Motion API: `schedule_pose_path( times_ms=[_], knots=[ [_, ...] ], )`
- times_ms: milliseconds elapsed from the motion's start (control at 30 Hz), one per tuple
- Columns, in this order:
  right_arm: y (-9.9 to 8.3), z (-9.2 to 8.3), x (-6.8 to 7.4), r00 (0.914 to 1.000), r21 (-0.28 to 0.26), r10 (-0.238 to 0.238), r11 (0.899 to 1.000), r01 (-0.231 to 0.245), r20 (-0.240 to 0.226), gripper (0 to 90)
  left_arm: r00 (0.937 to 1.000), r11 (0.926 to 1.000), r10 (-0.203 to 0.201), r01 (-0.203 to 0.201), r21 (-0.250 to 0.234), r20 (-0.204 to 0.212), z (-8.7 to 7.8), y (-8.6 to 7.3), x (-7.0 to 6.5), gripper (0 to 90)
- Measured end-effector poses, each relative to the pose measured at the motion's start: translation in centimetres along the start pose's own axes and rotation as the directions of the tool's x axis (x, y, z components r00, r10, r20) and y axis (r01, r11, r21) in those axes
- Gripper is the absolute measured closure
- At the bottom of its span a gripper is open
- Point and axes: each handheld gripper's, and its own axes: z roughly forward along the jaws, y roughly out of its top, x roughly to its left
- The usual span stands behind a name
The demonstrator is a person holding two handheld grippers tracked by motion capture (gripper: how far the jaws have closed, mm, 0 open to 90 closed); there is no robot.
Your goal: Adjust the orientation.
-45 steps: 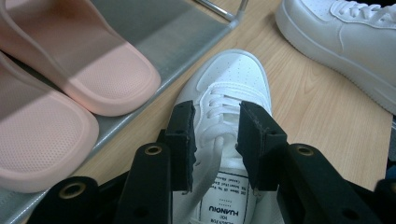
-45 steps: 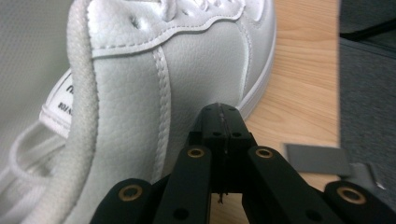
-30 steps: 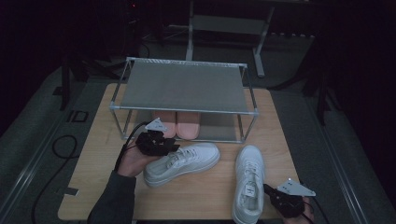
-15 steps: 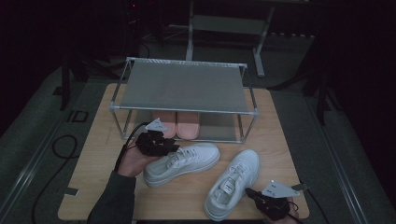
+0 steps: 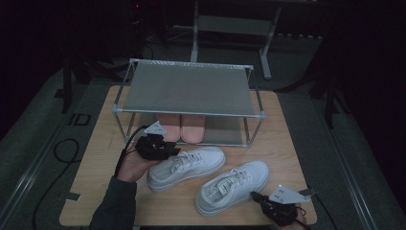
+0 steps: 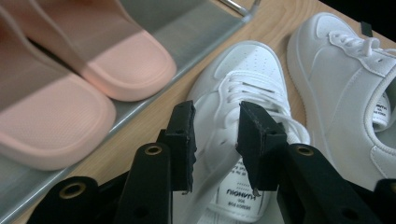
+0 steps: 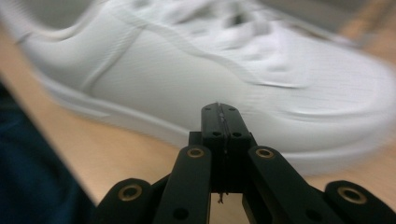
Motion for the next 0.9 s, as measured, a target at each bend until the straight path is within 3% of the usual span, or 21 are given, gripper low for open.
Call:
schedule_pose_path(
  times_ms=[33,100,167,233,333,667,767,900],
  knots=[
    [0.0,-0.8,-1.3,0.9981,-0.02,0.032,0.999,-0.031,0.053,90.0,1.0,1.0,-0.006,0.006,-0.001,-0.003,-0.2,-0.1,0.1,66.2],
    [0.1,-1.2,-2.5,0.9929,-0.037,0.059,0.998,-0.056,0.103,90.0,0.9999,0.9999,-0.013,0.013,-0.003,-0.006,-0.4,-0.3,0.3,66.2],
    [0.1,-1.3,-3.1,0.99,-0.044,0.071,0.997,-0.066,0.122,90.0,0.9997,0.9998,-0.02,0.02,-0.004,-0.009,-0.4,-0.5,0.5,66.3],
    [0.2,-1.1,-4.8,0.9801,-0.05,0.102,0.994,-0.095,0.17,90.0,0.9997,0.9997,-0.023,0.023,0.0,-0.01,-0.5,-0.6,0.6,66.2],
    [0.2,-0.5,-6.1,0.9705,-0.04,0.12,0.993,-0.114,0.209,90.0,0.9996,0.9997,-0.025,0.025,0.001,-0.01,-0.5,-0.7,0.6,66.2],
    [0.1,1.4,-8.9,0.9503,-0.011,0.155,0.987,-0.158,0.27,90.0,0.9997,0.9997,-0.024,0.024,0.008,-0.007,-0.3,-0.9,0.4,66.8],
    [0.2,2.0,-9.6,0.9474,-0.006,0.167,0.985,-0.172,0.273,90.0,0.9999,0.9999,-0.016,0.016,0.003,-0.002,-0.5,-0.9,0.1,66.7],
    [0.2,2.7,-9.9,0.9511,0.012,0.169,0.984,-0.178,0.259,90.0,1.0,0.9999,-0.007,0.007,0.009,-0.001,-0.6,-1.1,-0.1,66.7]
  ],
)
